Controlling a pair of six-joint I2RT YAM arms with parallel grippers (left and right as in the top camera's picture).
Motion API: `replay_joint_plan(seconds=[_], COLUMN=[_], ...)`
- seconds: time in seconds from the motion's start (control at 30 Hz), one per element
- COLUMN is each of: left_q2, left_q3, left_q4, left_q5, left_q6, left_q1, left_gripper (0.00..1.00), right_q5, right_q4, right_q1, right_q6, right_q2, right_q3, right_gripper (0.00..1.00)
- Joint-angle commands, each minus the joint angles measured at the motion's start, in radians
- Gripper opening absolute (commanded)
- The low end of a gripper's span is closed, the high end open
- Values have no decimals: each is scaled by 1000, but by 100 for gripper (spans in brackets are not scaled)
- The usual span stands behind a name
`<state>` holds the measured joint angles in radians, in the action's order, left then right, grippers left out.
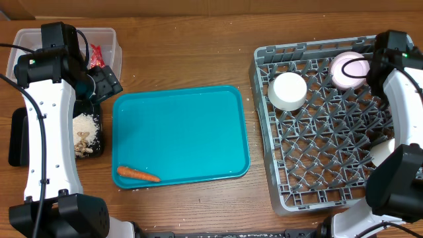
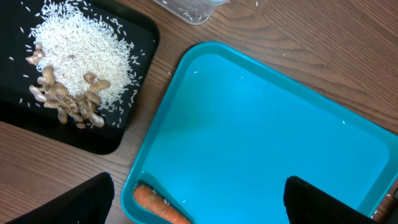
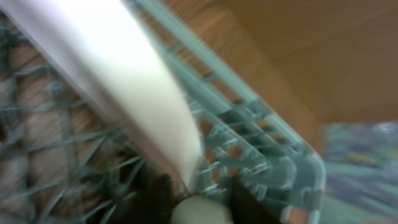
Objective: Sort waste into correct bins and load items into the dishwasher
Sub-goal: 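Lift the plate with the right gripper and stand it in the rack's right side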
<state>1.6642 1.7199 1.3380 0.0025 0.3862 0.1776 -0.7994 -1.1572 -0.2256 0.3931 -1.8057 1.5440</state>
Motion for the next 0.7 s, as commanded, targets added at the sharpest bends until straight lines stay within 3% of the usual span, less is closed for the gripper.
replay_joint_plan(seconds=[0.0, 0.07, 0.3, 0.4, 0.47, 0.57, 0.67], left_q2=[-15, -15, -15, -15, -15, -15, -15], left_q3=[18, 18, 18, 18, 18, 18, 18], left_q4=[-1, 0, -1, 0, -1, 0, 0], left_q5=[-10, -10, -10, -10, -10, -10, -9], left_q6=[-13, -13, -16, -16, -16, -16, -16], left_q1=[5, 5, 5, 5, 5, 5, 5], left_gripper=[89, 89, 91, 93, 94, 95, 95], right_q5=[194, 241, 306, 335, 381, 508, 762], right_q4=[-3, -2, 2, 0, 1, 7, 34], right_q1=[28, 36, 38, 38, 38, 38, 38], right_q6=[4, 4, 5, 4, 4, -7, -138], right_q2=[10, 10, 31, 68, 113, 167, 209], right_q3=[-8, -7, -3, 14, 45, 90, 114], right_gripper=[78, 86, 90, 100, 100, 100, 100])
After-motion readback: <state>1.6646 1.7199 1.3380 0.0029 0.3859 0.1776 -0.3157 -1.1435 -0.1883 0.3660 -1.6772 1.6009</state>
